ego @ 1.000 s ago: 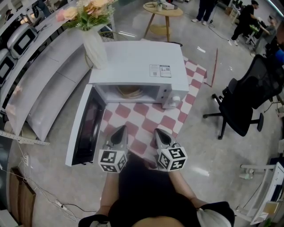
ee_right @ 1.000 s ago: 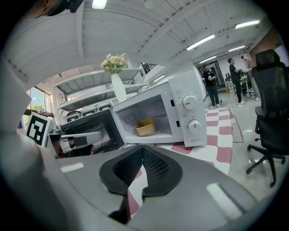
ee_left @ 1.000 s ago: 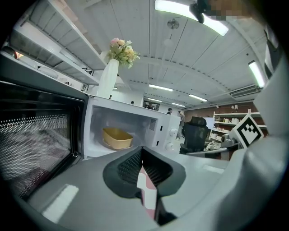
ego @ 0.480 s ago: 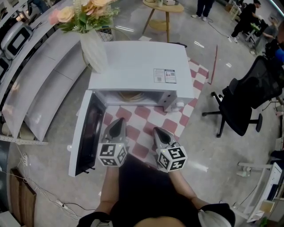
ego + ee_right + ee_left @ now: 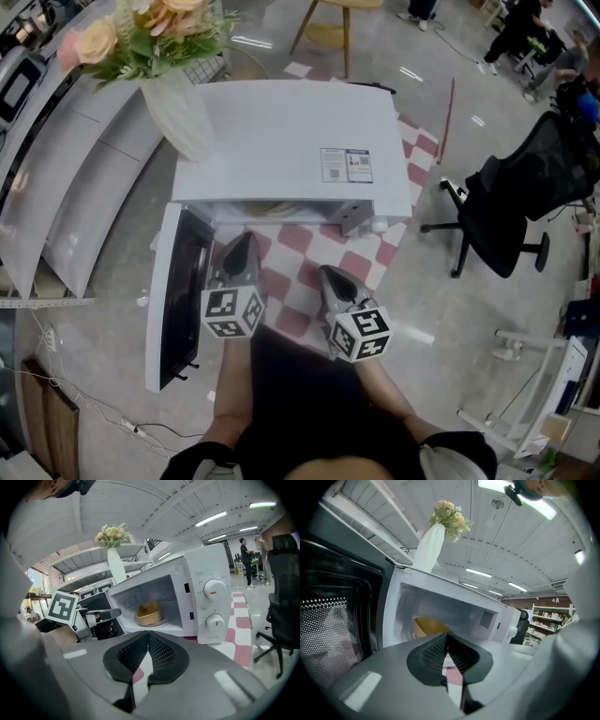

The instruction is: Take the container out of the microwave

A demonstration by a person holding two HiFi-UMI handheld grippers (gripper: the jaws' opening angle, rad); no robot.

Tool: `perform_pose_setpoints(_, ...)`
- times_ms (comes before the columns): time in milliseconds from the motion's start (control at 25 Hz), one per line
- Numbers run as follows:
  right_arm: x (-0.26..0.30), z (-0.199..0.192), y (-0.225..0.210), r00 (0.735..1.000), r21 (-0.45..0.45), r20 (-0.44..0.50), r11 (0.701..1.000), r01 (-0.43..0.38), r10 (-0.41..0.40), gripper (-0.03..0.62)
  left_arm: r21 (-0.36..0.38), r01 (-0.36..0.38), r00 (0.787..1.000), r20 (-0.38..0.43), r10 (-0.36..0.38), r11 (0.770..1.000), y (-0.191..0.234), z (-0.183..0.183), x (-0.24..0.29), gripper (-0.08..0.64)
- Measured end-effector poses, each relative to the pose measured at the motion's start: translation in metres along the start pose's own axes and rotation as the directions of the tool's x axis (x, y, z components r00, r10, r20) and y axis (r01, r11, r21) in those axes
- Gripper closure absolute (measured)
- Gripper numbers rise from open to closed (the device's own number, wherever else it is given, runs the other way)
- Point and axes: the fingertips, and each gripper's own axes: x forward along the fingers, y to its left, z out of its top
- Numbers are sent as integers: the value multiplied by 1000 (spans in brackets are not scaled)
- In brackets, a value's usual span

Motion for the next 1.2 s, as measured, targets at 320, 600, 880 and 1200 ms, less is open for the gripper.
perform_pose_setpoints(320,17,0,-5,1000,7,-18,1000,16,-15,592,-38,-35,999,7,35,999,20,4,30,549)
perform_pose_setpoints(600,26,-1,-13,998,31,-29,998,52,-51,592,-94,-68,998,7,69,993,31,3,54,518)
perform_pose_setpoints(880,34,-2,-14,997,45,-44,997,67,-65,592,-119,-110,994,-5,110,987,41,0,75,417)
perform_pose_setpoints(1200,39,-2,-21,995,51,-55,995,89,-86,592,-123,-143,990,-32,140,982,50,-7,92,391)
